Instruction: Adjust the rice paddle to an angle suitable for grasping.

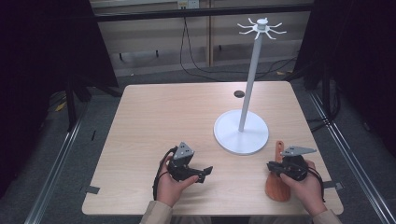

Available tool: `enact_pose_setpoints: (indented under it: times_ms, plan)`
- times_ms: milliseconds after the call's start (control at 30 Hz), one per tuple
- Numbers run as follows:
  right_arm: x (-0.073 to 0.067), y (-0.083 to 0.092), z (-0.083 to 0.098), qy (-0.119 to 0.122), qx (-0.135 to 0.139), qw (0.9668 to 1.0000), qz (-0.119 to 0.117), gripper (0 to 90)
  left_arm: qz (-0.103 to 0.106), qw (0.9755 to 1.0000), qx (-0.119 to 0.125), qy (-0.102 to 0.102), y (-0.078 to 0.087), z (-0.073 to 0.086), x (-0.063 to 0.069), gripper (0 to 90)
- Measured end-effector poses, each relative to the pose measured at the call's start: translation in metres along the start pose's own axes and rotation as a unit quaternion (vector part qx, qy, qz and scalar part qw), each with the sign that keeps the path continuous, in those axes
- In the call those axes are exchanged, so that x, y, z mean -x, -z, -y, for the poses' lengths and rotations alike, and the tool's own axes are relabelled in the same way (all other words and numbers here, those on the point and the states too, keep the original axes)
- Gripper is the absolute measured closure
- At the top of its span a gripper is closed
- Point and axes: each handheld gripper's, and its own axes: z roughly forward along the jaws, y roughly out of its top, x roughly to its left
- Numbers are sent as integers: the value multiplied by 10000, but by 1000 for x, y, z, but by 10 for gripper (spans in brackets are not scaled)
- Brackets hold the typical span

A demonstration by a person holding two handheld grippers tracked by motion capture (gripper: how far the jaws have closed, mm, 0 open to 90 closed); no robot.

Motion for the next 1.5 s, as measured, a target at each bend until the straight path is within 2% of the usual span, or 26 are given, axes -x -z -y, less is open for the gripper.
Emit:
enact_pose_setpoints:
  times_ms: [33,67,200,233,300,333,367,400,567,667,767,867,933,967,1033,1133,1233,1367,1400,1433,1467,1500]
  plan:
    - [1,2,-2,-53,38,10000,6,766,14,10000,19,20,-1,0,0,70]
    - [3,5,-5,-229,26,9997,63,725,14,10000,19,20,-1,0,0,70]
    - [10,11,-12,-524,-77,9978,389,614,19,10000,35,7,0,-1,0,70]
    - [11,11,-13,-617,-101,9970,455,604,27,10000,35,3,0,-1,0,70]
    - [13,11,-14,-638,-152,9966,496,593,28,10000,49,13,0,-1,0,70]
    - [14,9,-15,-753,-300,9944,678,558,20,10000,34,-10,0,-1,0,70]
    - [14,9,-15,-753,-300,9944,678,558,20,10000,34,-10,0,-1,0,70]
    - [15,5,-16,-863,-442,9918,837,538,44,10000,47,0,-1,-1,0,70]
    - [19,-3,-20,-1109,-710,9853,1085,519,47,10000,40,-21,0,-2,0,70]
    - [20,-8,-21,-1138,-856,9824,1207,508,53,10000,61,-9,0,-2,-1,70]
    - [23,-12,-21,-1212,-922,9807,1226,520,30,10000,77,-12,1,-2,-2,70]
    - [24,-13,-24,-1192,-1051,9789,1286,549,33,10000,78,-13,1,-2,-2,70]
    - [25,-13,-25,-1159,-1090,9789,1282,559,38,10000,77,-14,0,-2,-2,70]
    - [26,-13,-27,-1120,-1217,9777,1298,586,46,10000,64,-17,0,-2,-2,70]
    - [27,-13,-29,-1076,-1272,9777,1276,595,49,10000,63,-18,0,-2,-2,70]
    - [29,-14,-32,-1150,-1391,9752,1278,602,16,10000,92,0,1,-2,-2,70]
    - [31,-14,-36,-1227,-1597,9709,1295,606,14,10000,86,-2,1,-2,-2,70]
    - [32,-16,-40,-1279,-1781,9668,1313,607,5,10000,84,-7,1,-2,-2,70]
    - [32,-16,-40,-1279,-1781,9668,1313,607,5,10000,84,-7,1,-2,-2,70]
    - [32,-17,-42,-1357,-1863,9636,1355,611,5,10000,63,-1,1,-2,-2,71]
    - [32,-17,-43,-1399,-1913,9622,1341,612,-2,10000,60,-23,2,-2,-2,70]
    - [32,-17,-43,-1399,-1913,9622,1341,612,-2,10000,60,-23,2,-2,-2,70]
